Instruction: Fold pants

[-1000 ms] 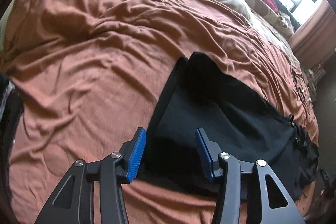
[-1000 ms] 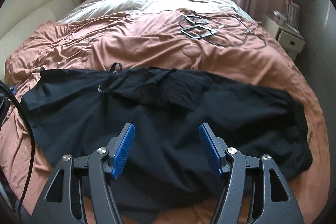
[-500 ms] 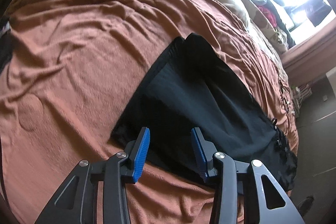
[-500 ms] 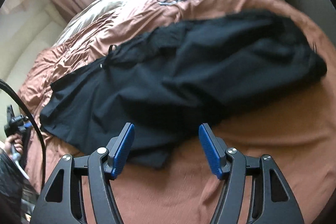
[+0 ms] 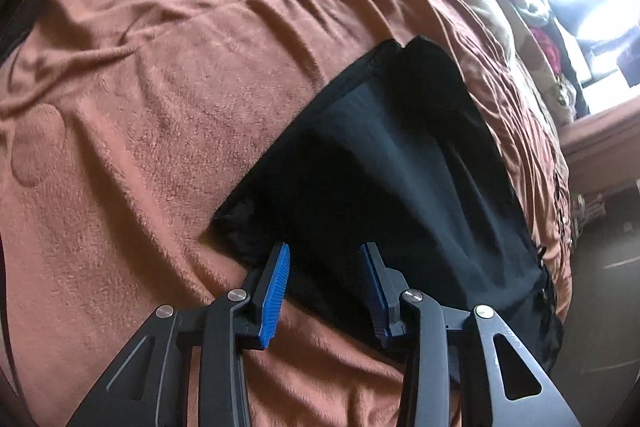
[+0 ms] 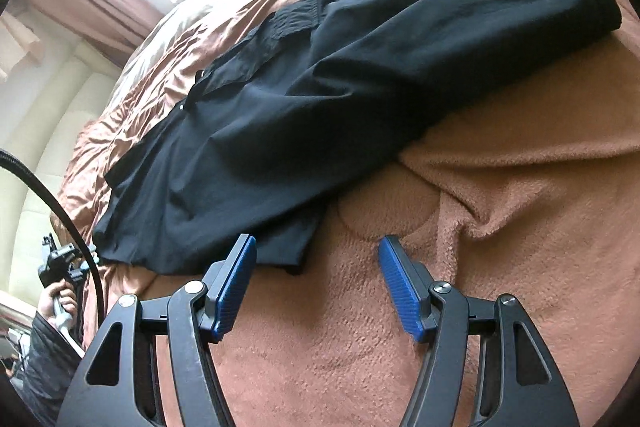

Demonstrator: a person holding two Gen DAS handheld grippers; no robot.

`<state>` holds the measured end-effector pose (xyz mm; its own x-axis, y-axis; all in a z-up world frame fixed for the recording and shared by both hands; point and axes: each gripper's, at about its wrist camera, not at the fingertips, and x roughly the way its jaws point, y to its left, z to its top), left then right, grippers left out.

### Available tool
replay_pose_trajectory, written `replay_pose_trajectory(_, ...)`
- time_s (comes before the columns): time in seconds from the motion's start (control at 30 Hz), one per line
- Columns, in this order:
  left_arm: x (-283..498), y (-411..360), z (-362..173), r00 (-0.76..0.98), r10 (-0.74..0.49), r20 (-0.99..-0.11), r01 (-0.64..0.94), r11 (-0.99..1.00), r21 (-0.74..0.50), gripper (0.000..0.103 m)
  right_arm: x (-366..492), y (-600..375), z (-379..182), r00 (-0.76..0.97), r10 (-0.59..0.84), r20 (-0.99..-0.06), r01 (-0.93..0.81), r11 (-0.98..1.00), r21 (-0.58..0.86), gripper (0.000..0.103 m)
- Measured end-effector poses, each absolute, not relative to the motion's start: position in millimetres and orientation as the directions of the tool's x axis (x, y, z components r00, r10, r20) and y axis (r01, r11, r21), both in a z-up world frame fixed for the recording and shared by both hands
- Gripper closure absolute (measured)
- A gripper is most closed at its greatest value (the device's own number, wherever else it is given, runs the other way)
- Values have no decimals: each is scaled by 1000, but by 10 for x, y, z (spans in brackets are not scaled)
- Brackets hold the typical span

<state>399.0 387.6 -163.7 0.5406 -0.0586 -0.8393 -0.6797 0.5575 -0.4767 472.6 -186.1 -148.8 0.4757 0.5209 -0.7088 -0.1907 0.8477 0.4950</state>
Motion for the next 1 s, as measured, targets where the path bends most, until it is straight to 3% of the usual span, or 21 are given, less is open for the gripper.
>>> replay_pose_trajectory(0.17,4023,3954,-1715,557,-28,-830,-701,521,-487,68,4757,-1852,-1523,475,539,-695,-182,833,522,41)
replay_pose_trajectory(0.27,4003,3992,-1746,550,8,-835,-727,496,-474,93,4740,-1777,-1570,476,546,-690,-174,827,535,41)
replay_pose_trajectory(0.33,3945,4008,-1745,557,10,-830,-731,481,-485,98,4733,-1730,-1596,476,543,-692,-169,829,534,53)
replay_pose_trajectory(0.4,3872,4007,-1708,567,10,-824,-726,479,-494,101,4753,-1704,-1625,464,550,-694,-158,823,546,81)
replay_pose_trajectory(0.5,3728,3991,-1645,581,6,-814,-716,479,-508,102,4739,-1728,-1637,466,546,-696,-153,824,545,95)
replay_pose_trajectory(0.67,3683,3967,-1640,573,-14,-820,-707,497,-503,101,4692,-1763,-1612,473,546,-692,-146,823,549,99)
replay_pose_trajectory(0.73,3683,3954,-1649,564,-19,-826,-712,496,-497,98,4676,-1770,-1613,461,549,-697,-144,822,552,99)
replay_pose_trajectory(0.83,3630,3935,-1617,591,-21,-806,-697,489,-524,61,4687,-1802,-1603,448,574,-685,-141,802,580,95)
replay_pose_trajectory(0.87,3618,3932,-1605,596,-14,-803,-697,488,-526,48,4680,-1825,-1605,446,586,-676,-142,792,594,84)
replay_pose_trajectory(0.9,3608,3932,-1594,604,-12,-797,-694,484,-533,45,4671,-1852,-1608,448,601,-662,-143,779,611,68)
replay_pose_trajectory(0.97,3597,3945,-1597,616,-18,-787,-689,471,-551,45,4659,-1893,-1611,454,630,-630,-146,750,645,59)
replay_pose_trajectory(1.0,3611,3944,-1608,619,-25,-785,-686,469,-556,45,4655,-1891,-1620,454,633,-627,-146,747,648,59)
